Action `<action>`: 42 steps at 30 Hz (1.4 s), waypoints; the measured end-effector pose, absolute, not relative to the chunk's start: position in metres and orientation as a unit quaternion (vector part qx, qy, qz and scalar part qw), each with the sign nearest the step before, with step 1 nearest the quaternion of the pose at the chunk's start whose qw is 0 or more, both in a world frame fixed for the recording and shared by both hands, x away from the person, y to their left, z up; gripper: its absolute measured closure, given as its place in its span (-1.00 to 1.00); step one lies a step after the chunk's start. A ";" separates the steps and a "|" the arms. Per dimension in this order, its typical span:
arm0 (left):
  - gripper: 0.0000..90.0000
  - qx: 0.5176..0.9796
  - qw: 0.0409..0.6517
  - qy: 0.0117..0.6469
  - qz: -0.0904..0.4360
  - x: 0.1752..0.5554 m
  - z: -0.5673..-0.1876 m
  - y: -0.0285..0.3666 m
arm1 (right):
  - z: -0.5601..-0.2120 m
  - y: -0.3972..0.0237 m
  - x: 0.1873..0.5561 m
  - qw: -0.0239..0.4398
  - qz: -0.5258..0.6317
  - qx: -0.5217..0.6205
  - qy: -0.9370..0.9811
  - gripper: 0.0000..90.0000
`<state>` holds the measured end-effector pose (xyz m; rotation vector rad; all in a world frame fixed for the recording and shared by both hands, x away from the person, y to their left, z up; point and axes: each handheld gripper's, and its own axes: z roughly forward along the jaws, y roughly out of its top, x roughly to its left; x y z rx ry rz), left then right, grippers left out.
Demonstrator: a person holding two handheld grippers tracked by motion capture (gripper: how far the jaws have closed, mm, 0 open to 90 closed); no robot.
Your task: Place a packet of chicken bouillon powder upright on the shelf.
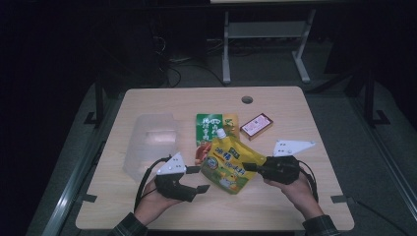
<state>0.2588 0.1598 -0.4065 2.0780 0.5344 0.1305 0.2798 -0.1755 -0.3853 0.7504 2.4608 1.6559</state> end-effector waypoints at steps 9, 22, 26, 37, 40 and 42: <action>-0.46 0.865 0.453 0.209 0.050 0.246 -0.426 0.161 | -0.376 -0.165 0.289 0.038 0.537 0.251 0.805 1.00; -0.59 0.873 0.446 0.191 0.049 0.230 -0.439 0.147 | -0.364 -0.141 0.305 0.029 0.532 0.252 0.808 1.00; -0.60 0.876 0.444 0.185 0.044 0.226 -0.443 0.140 | -0.360 -0.133 0.310 0.029 0.530 0.250 0.810 1.00; -0.61 0.891 0.425 0.154 0.049 0.221 -0.450 0.119 | -0.346 -0.110 0.324 0.028 0.526 0.240 0.815 1.00; -0.61 0.892 0.425 0.150 0.049 0.222 -0.450 0.118 | -0.340 -0.101 0.328 0.028 0.528 0.235 0.816 1.00; -0.61 0.891 0.425 0.152 0.046 0.222 -0.451 0.118 | -0.337 -0.096 0.331 0.027 0.526 0.233 0.817 1.00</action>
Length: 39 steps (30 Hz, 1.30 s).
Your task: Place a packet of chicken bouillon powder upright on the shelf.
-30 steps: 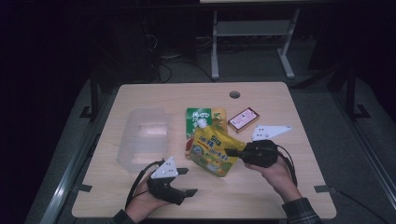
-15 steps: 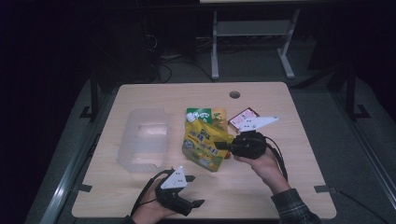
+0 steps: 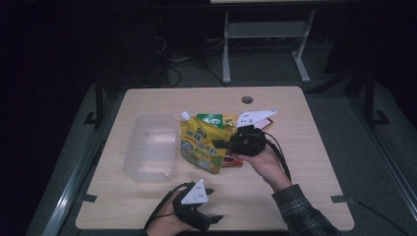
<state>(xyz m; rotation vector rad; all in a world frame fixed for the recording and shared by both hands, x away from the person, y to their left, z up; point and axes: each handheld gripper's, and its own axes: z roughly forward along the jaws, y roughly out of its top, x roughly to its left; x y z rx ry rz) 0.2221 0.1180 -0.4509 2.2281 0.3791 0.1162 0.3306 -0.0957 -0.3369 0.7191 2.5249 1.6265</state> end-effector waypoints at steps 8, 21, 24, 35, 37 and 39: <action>-0.61 0.893 0.423 0.147 0.049 0.223 -0.452 0.119 | -0.320 -0.070 0.339 0.018 0.527 0.218 0.821 1.00; -0.61 0.897 0.417 0.137 0.050 0.224 -0.452 0.120 | -0.302 -0.028 0.347 0.007 0.529 0.200 0.825 1.00; -0.61 0.894 0.422 0.141 0.046 0.224 -0.453 0.120 | -0.302 -0.015 0.349 0.004 0.527 0.194 0.828 1.00; -0.61 0.897 0.417 0.135 0.053 0.224 -0.453 0.120 | -0.306 0.023 0.358 -0.009 0.525 0.189 0.830 1.00; -0.61 0.897 0.416 0.136 0.053 0.224 -0.453 0.120 | -0.308 0.028 0.360 -0.010 0.525 0.191 0.830 1.00; -0.61 0.897 0.417 0.136 0.052 0.224 -0.453 0.120 | -0.309 0.033 0.362 -0.013 0.526 0.192 0.828 1.00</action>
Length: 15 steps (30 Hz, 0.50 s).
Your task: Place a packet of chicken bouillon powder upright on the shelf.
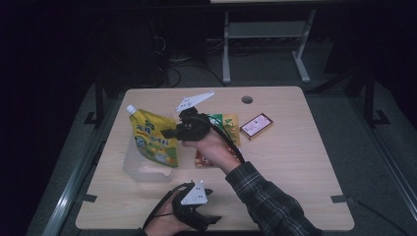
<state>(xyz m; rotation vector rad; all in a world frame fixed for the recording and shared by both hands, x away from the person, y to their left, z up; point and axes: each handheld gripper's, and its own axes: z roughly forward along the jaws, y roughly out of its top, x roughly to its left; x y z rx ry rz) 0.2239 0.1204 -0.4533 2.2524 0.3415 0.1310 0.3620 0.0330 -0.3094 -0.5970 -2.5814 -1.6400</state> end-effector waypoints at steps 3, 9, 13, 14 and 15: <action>-0.61 0.898 0.416 0.135 0.053 0.224 -0.453 0.121 | -0.312 0.039 0.363 0.017 -0.526 -0.194 -0.828 1.00; -0.61 0.898 0.415 0.137 0.054 0.224 -0.453 0.122 | -0.320 0.050 0.366 0.021 -0.522 -0.201 -0.829 1.00; -0.61 0.899 0.414 0.135 0.054 0.225 -0.453 0.123 | -0.322 0.053 0.367 0.027 -0.525 -0.202 -0.827 1.00; -0.61 0.898 0.415 0.135 0.055 0.225 -0.453 0.124 | -0.323 0.054 0.367 0.028 -0.524 -0.202 -0.827 1.00; -0.61 0.898 0.415 0.135 0.055 0.225 -0.453 0.124 | -0.323 0.055 0.367 0.030 -0.524 -0.202 -0.827 1.00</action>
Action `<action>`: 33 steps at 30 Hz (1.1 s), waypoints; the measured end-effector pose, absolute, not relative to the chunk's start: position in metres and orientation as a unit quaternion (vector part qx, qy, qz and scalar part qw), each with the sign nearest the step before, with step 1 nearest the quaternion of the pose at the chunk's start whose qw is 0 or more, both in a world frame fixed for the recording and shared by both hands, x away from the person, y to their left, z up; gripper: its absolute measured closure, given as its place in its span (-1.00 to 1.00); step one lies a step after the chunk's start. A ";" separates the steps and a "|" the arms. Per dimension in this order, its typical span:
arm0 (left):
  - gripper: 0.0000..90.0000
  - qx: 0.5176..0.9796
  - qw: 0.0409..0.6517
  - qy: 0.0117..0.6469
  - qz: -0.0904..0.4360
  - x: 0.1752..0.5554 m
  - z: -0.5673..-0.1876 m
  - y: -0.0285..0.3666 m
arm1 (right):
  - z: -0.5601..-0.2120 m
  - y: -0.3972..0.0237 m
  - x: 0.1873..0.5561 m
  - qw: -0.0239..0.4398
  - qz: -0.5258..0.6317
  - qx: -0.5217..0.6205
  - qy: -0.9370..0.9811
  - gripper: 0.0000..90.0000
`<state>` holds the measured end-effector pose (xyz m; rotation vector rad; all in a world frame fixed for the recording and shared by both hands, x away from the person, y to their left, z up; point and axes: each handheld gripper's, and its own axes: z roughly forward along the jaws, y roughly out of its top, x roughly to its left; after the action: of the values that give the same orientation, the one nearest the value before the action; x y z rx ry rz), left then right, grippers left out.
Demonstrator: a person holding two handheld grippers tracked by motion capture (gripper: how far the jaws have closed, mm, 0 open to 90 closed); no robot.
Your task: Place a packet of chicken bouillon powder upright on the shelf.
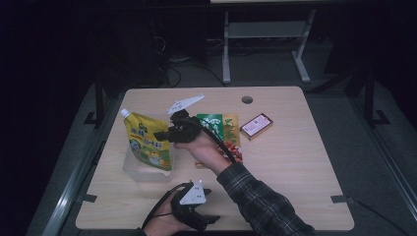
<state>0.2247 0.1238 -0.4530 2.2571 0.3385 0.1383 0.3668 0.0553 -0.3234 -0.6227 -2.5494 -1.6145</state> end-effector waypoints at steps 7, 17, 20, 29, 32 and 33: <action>-0.61 0.898 0.414 0.138 0.053 0.224 -0.453 0.124 | -0.329 0.062 0.366 0.030 -0.516 -0.203 -0.832 1.00; -0.61 0.896 0.416 0.146 0.051 0.224 -0.452 0.127 | -0.339 0.070 0.365 0.024 -0.500 -0.212 -0.839 1.00; -0.61 0.895 0.418 0.149 0.050 0.224 -0.452 0.127 | -0.344 0.071 0.364 0.023 -0.495 -0.215 -0.841 1.00; -0.61 0.897 0.413 0.147 0.050 0.225 -0.453 0.128 | -0.354 0.075 0.361 0.024 -0.489 -0.218 -0.844 1.00; -0.61 0.898 0.412 0.147 0.050 0.225 -0.453 0.128 | -0.355 0.074 0.361 0.028 -0.492 -0.219 -0.842 1.00; -0.61 0.898 0.411 0.147 0.051 0.225 -0.453 0.128 | -0.356 0.074 0.361 0.029 -0.493 -0.221 -0.841 0.99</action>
<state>0.2249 0.1283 -0.4530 2.2605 0.3694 0.1273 0.3610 0.0736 -0.3558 -0.6826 -2.5939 -1.5212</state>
